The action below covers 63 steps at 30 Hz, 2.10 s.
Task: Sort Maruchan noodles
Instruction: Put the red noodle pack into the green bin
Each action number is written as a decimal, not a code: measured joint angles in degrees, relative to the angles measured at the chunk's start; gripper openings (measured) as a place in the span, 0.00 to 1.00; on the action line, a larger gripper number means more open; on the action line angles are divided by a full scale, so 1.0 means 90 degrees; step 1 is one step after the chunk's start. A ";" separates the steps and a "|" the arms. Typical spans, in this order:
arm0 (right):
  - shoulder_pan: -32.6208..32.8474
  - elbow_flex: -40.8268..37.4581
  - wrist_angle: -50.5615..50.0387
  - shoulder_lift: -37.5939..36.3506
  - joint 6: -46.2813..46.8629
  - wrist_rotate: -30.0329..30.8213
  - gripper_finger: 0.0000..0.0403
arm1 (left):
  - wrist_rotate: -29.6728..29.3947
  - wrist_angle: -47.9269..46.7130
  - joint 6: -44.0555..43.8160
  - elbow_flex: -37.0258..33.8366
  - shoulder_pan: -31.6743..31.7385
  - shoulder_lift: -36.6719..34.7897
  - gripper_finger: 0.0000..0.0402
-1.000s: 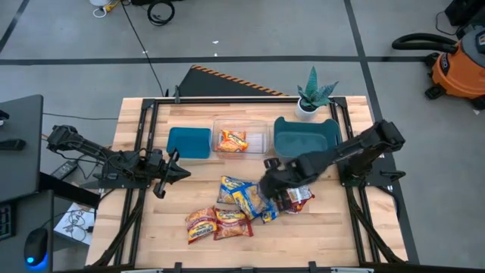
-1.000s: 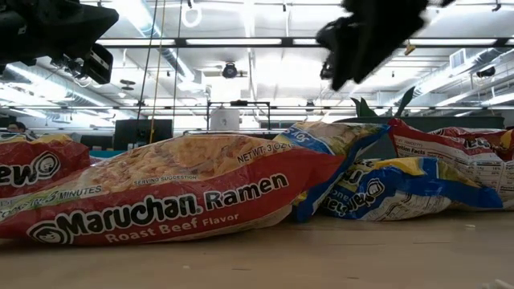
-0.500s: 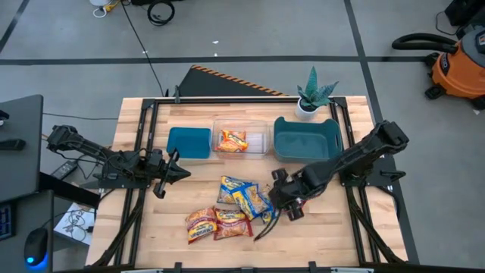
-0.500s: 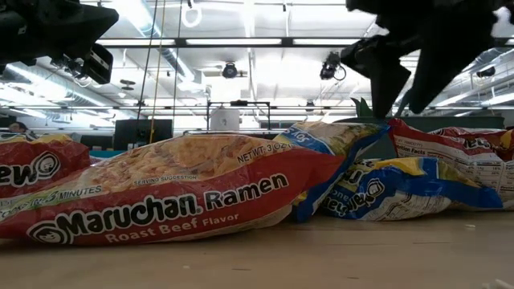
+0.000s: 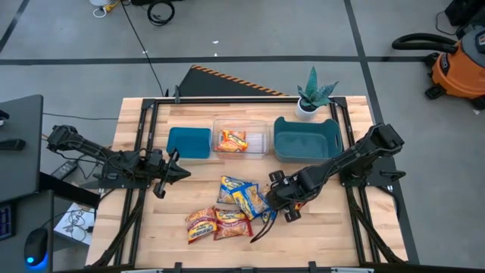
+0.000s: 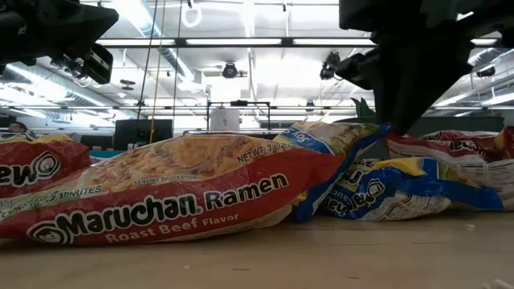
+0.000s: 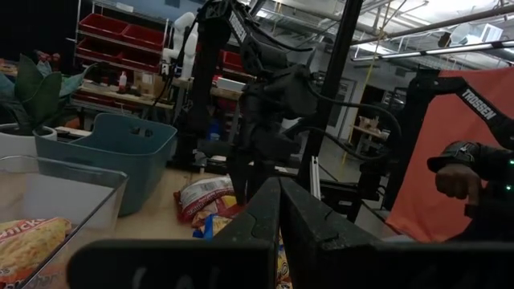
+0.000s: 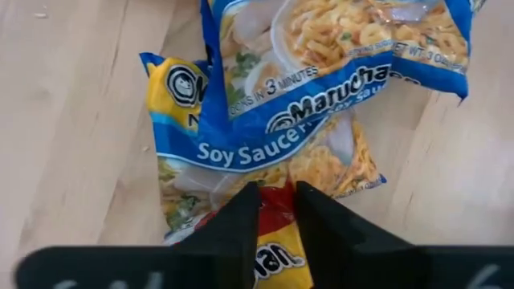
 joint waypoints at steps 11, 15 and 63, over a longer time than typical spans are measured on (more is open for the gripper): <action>0.0002 0.0734 -0.0732 -0.0008 -0.0155 0.0507 0.03 | 0.0001 0.0000 -0.0003 0.0001 0.0000 0.0001 0.03; 0.0000 0.1472 -0.1479 -0.0010 -0.0256 0.0991 0.01 | 0.0002 0.0000 -0.0002 -0.0001 0.0000 0.0000 0.03; -0.2705 0.0503 -0.5492 -0.3902 0.0012 0.3118 0.02 | 0.0000 0.0000 0.0000 0.0001 0.0000 0.0002 0.03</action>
